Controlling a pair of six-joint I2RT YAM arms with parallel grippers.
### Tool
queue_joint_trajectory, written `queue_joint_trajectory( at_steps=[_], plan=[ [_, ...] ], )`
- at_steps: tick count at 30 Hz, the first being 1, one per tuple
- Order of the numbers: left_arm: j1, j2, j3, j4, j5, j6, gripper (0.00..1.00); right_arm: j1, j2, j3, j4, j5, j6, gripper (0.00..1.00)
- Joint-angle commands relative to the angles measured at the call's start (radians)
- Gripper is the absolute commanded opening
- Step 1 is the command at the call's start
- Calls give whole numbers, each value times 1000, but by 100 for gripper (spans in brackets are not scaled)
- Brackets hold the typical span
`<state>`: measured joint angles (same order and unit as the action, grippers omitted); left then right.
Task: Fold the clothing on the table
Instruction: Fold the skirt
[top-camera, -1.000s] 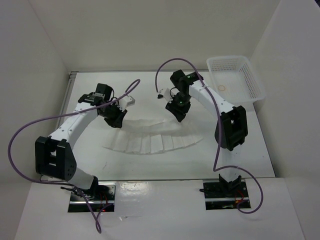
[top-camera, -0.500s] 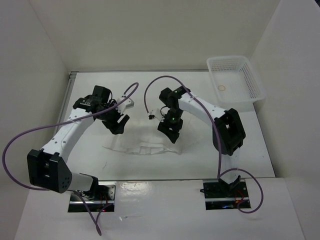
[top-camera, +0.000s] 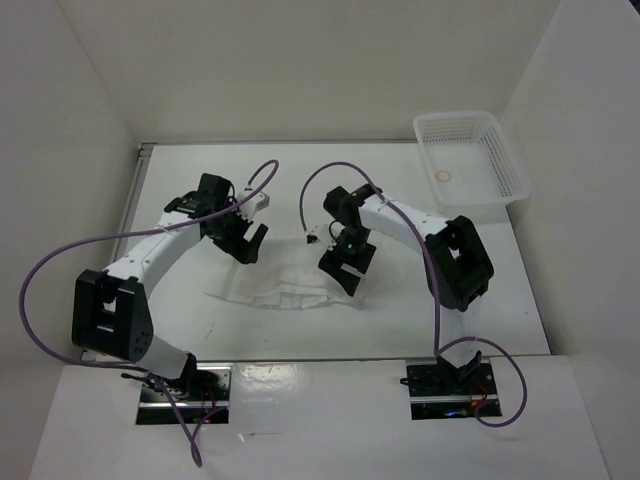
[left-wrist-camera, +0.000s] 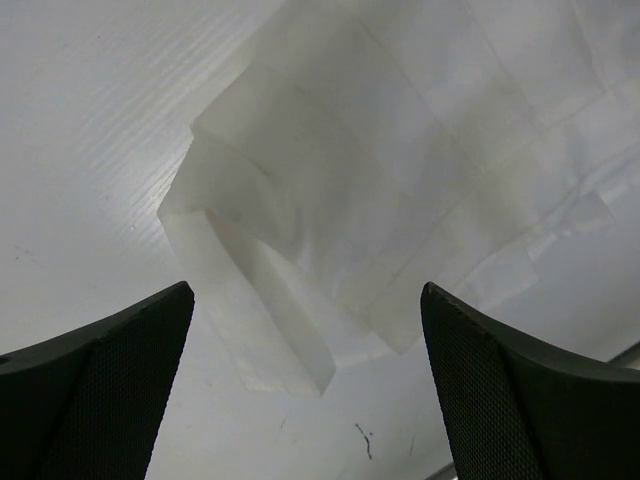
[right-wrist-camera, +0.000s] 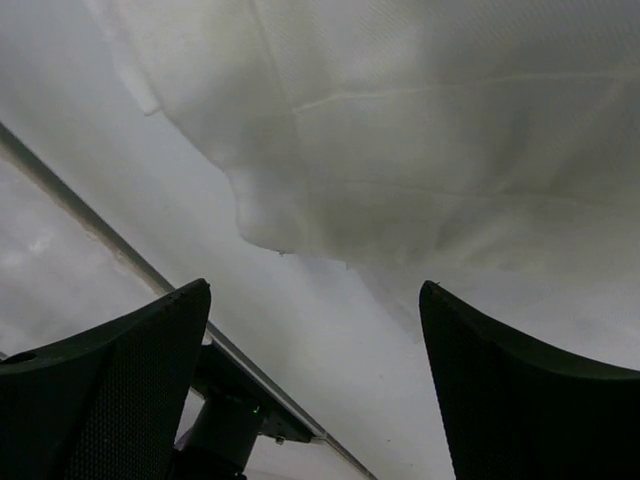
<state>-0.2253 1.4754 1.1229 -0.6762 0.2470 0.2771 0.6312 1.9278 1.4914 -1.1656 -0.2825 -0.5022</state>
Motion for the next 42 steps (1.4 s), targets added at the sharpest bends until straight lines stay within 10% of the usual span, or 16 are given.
queue_joint_trajectory(
  at_steps=[1,25,42],
  plan=[
    [-3,54,-9,95,-15,-65,100,-21,-29,-39,125,72,91,89],
    [-3,187,-46,181,-261,-157,100,-176,174,29,348,374,217,91],
    [-3,253,-15,162,-299,-176,100,-196,333,366,569,655,192,92]
  ],
)
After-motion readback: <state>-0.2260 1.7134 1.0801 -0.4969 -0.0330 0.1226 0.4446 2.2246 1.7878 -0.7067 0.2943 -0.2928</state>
